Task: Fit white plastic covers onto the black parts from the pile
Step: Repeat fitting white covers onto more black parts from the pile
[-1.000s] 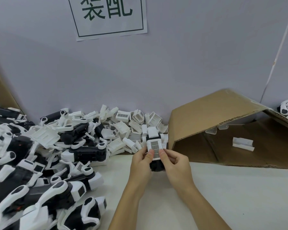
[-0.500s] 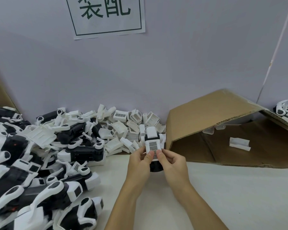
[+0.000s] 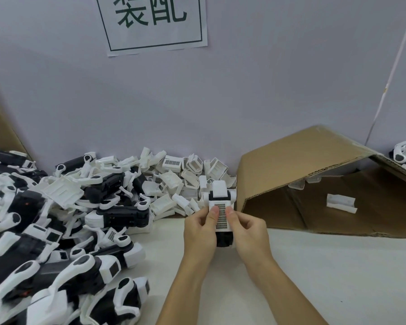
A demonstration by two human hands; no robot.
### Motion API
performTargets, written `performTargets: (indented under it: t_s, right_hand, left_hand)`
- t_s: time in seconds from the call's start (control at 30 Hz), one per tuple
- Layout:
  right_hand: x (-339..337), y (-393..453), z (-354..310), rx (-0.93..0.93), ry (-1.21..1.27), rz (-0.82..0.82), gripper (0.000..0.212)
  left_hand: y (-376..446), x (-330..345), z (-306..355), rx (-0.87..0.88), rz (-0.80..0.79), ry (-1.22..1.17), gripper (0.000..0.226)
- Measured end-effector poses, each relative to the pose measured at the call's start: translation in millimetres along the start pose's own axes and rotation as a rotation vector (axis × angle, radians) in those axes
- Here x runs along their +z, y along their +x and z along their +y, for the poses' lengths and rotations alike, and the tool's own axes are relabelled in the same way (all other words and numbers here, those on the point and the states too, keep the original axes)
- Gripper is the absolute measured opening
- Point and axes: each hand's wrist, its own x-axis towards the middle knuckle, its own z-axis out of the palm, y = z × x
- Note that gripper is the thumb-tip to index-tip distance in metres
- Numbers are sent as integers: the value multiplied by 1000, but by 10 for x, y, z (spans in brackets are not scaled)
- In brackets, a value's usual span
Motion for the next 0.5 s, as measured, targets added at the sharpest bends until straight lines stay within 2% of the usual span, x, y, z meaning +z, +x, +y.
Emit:
performTargets:
  t_s: [0.1,0.17,0.23,0.3,0.33,0.43,0.5]
  right_hand:
    - [60,-21,40,-67,-60,37,18]
    - [85,-33,77,-147,-211,103,13]
    - [80,-48,118,-233,-446,62,39]
    - [92,-80,165,-246,-573,-63,70]
    - [99,-91,174,-239,-585,-90,76]
    - [66,-55,172,-275,-541,14,63]
    - [20,-20,128,-277,-442,114,58]
  left_hand:
    - [-2,5,12,-51,39,-68,27]
    - [13,8,11,-85,113,-139,22]
    - [44,-2,26,-156,173,-300,24]
    - [71,-27,57,-274,106,-540,38]
    - [76,-42,86,-322,37,-639,42]
    - [87,-91,131,-311,-128,-696,39]
    - [84,-101,126,-279,-63,-588,36]
